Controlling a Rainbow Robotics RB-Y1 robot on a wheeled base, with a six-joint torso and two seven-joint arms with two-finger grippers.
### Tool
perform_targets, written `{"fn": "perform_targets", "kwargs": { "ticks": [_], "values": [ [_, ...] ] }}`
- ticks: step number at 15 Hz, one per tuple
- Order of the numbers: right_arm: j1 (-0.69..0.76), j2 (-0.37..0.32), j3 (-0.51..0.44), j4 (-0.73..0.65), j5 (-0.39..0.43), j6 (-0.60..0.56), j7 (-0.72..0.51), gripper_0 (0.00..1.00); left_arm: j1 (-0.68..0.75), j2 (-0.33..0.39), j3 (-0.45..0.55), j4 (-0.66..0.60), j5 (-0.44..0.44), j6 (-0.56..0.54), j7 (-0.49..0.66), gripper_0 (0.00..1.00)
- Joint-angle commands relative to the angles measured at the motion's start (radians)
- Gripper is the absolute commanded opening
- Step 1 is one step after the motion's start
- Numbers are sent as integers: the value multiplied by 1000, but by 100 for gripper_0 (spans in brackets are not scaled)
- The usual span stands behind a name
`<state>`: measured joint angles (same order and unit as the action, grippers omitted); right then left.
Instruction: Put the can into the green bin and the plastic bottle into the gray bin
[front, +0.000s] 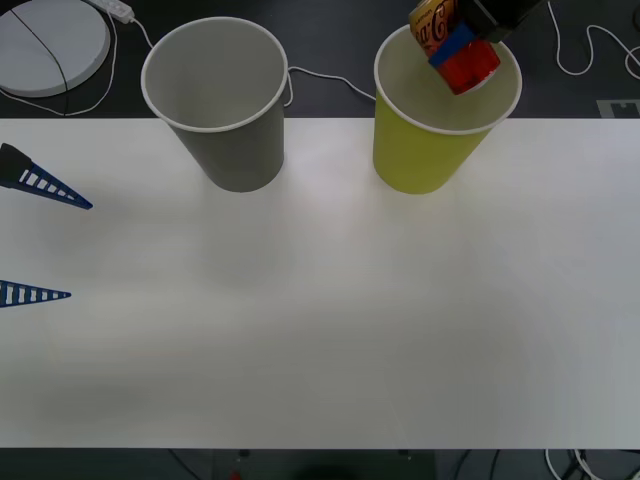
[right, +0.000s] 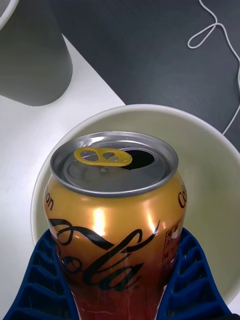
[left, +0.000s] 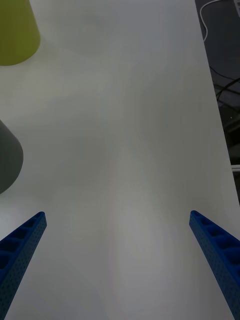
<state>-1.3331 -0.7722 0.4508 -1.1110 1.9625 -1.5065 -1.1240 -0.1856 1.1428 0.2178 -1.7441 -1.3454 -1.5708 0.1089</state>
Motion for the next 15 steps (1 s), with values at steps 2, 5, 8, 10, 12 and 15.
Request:
{"fn": "perform_targets", "kwargs": {
  "ticks": [2, 5, 8, 10, 12, 15],
  "values": [
    [-1, -2, 0, -1, 9, 5, 27, 98, 0, 0, 0, 0, 0, 0, 0, 100],
    [-1, -19, 0, -6, -7, 2, 53, 100, 0, 0, 0, 0, 0, 0, 0, 100],
    [0, -58, -12, -18, -57, -20, 72, 100, 0, 0, 0, 0, 0, 0, 0, 100],
    [0, -105, -37, -18, -131, -57, 141, 100, 0, 0, 0, 0, 0, 0, 0, 100],
    [26, -151, -95, -18, -197, -64, 230, 100, 0, 0, 0, 0, 0, 0, 0, 100],
    [78, -225, -167, -27, -306, -64, 343, 100, 0, 0, 0, 0, 0, 0, 0, 100]
  ]
}}
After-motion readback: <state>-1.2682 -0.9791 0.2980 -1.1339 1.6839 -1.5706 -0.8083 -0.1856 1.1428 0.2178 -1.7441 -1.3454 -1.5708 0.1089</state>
